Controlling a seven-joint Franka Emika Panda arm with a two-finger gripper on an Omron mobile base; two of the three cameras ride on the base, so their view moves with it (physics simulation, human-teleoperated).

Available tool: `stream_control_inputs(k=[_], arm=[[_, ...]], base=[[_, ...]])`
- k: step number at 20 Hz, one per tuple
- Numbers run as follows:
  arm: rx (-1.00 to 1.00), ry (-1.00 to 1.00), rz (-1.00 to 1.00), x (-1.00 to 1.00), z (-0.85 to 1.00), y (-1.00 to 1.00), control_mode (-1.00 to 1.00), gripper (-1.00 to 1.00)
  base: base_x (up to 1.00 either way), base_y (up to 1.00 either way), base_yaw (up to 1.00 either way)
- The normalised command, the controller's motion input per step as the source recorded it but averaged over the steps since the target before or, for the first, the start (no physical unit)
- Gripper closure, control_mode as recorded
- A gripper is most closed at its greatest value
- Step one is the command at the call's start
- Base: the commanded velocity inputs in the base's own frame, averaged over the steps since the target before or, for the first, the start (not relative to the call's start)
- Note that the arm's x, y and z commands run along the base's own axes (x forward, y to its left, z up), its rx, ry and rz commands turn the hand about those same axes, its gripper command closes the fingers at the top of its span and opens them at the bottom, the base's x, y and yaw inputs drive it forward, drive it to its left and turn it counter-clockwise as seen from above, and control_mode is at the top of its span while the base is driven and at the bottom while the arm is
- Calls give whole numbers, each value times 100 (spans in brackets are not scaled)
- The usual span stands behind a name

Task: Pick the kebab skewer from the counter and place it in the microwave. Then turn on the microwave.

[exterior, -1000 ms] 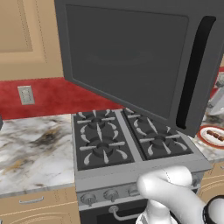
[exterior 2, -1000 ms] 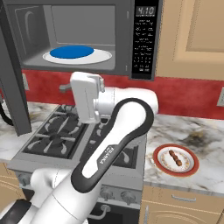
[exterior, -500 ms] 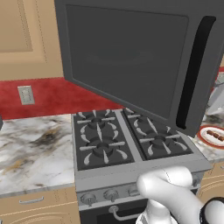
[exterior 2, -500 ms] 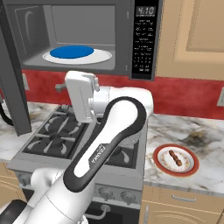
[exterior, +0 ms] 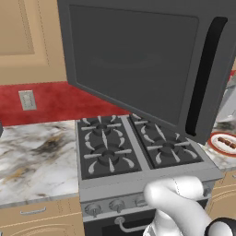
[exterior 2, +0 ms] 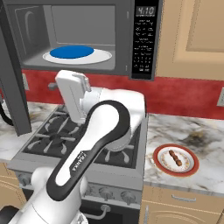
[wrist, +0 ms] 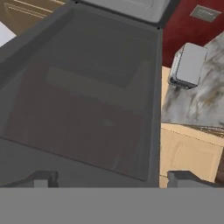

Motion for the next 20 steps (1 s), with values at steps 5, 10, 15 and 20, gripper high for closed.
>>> stream_control_inputs(k=[5,10,15,20], arm=[[0,1,0,0,5,16,-100,-100],[0,1,0,0,9,7,-100,-100],[-1,0,0,0,6,11,-100,-100],[-4,0,3,-1,5,21,-100,-100]], base=[[0,0,0],[0,0,0],[0,0,0],[0,0,0]])
